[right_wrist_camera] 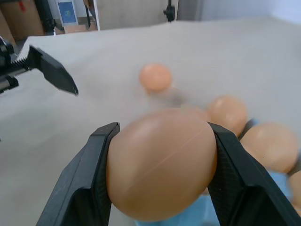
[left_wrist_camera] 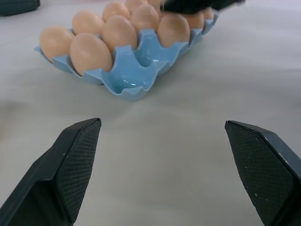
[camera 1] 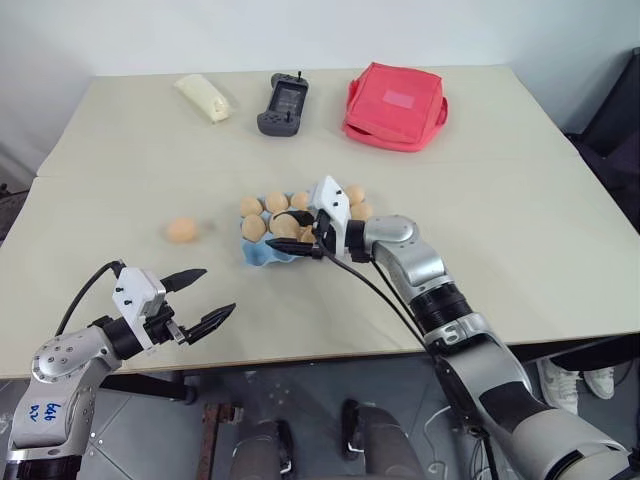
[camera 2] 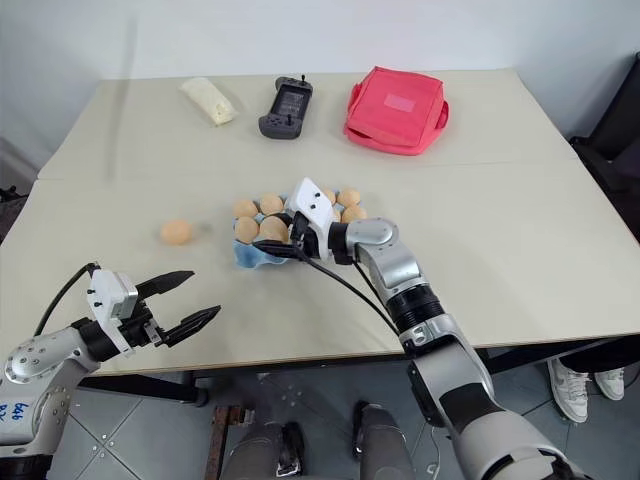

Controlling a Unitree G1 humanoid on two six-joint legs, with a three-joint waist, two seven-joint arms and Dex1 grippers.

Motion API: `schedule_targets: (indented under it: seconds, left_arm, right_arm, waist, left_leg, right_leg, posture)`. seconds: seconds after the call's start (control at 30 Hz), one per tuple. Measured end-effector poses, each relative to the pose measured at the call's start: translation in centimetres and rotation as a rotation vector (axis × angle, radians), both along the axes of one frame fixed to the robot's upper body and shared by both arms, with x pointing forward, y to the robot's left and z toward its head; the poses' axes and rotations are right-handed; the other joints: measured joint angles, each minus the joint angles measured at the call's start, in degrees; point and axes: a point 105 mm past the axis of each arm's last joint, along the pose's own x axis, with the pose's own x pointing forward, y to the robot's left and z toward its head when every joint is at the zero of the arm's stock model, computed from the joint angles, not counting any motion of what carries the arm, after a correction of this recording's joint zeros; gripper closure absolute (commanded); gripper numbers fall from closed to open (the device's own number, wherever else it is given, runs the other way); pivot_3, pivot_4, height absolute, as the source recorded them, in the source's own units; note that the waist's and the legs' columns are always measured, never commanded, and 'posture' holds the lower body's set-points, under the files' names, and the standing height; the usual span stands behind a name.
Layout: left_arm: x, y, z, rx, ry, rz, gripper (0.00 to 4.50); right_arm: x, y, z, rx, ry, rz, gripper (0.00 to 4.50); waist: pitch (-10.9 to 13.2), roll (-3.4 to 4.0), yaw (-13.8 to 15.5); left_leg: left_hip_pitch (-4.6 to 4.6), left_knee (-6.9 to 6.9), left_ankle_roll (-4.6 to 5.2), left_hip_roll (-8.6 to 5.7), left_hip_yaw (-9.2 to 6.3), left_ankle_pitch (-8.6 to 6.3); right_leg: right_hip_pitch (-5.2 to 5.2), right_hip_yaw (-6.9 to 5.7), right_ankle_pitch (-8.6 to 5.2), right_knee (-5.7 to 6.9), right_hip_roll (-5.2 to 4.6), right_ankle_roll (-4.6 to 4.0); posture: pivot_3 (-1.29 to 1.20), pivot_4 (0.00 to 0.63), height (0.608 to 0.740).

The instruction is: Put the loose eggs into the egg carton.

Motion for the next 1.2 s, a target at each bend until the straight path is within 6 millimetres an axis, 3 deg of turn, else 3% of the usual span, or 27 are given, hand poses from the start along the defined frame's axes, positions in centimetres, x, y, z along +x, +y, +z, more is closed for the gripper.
schedule_targets:
  seconds: [0.1,0.13,0.23,0.3,0.63,0.73,0.87,1.07,1.2]
  left_arm:
    - [0.1,0.0,0.1,-0.001,-0.004,0.009,0.00]
    - [0.1,0.0,0.1,0.000,-0.005,0.011,0.00]
    - [-0.1,0.1,0.1,0.001,-0.005,0.015,0.00]
    - [-0.2,0.3,0.1,-0.003,-0.003,0.023,0.00]
    - [0.9,0.4,1.7,-0.010,-0.058,0.021,0.00]
    - [1.3,1.1,1.7,-0.021,-0.050,0.047,0.00]
    - [1.0,4.1,1.3,-0.040,-0.031,0.175,0.00]
    - [-1.8,10.6,-1.7,-0.070,0.051,0.451,0.00]
    - [-1.7,11.8,-1.4,-0.089,0.018,0.525,0.00]
  right_arm:
    - [-0.1,0.5,-0.1,0.005,0.000,0.011,0.21]
    - [-0.2,0.5,-0.1,0.005,-0.003,0.016,0.04]
    - [-0.5,-0.1,0.5,0.000,-0.038,0.040,0.04]
    - [-0.8,-1.6,1.0,-0.003,-0.072,0.045,0.04]
    - [-3.0,-14.9,-3.1,-0.074,-0.080,-0.077,0.04]
    - [-3.5,-17.3,-2.9,-0.047,-0.049,-0.116,0.04]
    - [-4.0,-17.8,-1.3,0.024,-0.072,-0.130,0.04]
    - [-4.9,-16.6,-0.1,0.061,-0.117,-0.112,0.04]
    - [-5.3,-16.2,-0.3,0.054,-0.111,-0.092,0.04]
  waist:
    - [0.0,0.00,-0.1]
    - [0.0,0.00,-0.1]
    - [0.0,0.00,-0.1]
    - [0.0,-0.01,0.1]
    - [0.0,-0.03,1.1]
    - [0.0,-0.03,0.5]
    - [0.0,-0.02,-0.1]
    - [0.0,-0.04,0.6]
    - [0.0,-0.05,2.0]
  left_leg:
    - [-0.01,0.01,-0.02,0.01,0.02,-0.03]
    - [0.00,0.01,-0.04,0.01,0.02,-0.04]
    - [0.00,0.01,-0.05,0.01,0.00,-0.05]
    - [0.00,0.01,-0.04,0.01,-0.02,-0.06]
    - [0.06,0.02,0.18,-0.02,0.01,-0.18]
    - [0.15,0.02,0.20,0.01,0.04,-0.19]
    - [0.26,0.02,0.19,0.08,0.04,-0.18]
    - [0.19,0.03,0.21,0.10,-0.08,-0.22]
    - [0.14,0.05,0.32,0.01,-0.11,-0.27]
  right_leg:
    - [0.00,-0.01,0.01,-0.02,0.00,0.01]
    - [0.00,-0.01,0.00,-0.01,0.00,0.01]
    - [0.00,-0.01,0.00,-0.02,-0.01,0.01]
    - [0.01,-0.03,0.00,-0.07,-0.02,0.01]
    - [0.07,-0.06,0.01,-0.26,-0.02,0.04]
    - [0.07,0.01,0.01,-0.17,0.03,0.02]
    - [0.07,0.02,-0.04,-0.02,0.07,-0.07]
    - [0.05,-0.08,-0.07,-0.11,0.00,-0.14]
    - [0.08,-0.09,-0.04,-0.22,-0.17,-0.09]
  posture:
    - [0.00,0.150,0.740]
    - [0.00,0.150,0.740]
    - [0.00,0.150,0.740]
    - [0.00,0.150,0.740]
    - [0.00,0.150,0.740]
    - [0.00,0.150,0.740]
    - [0.00,0.150,0.740]
    - [0.00,0.150,0.740]
    - [0.00,0.150,0.740]
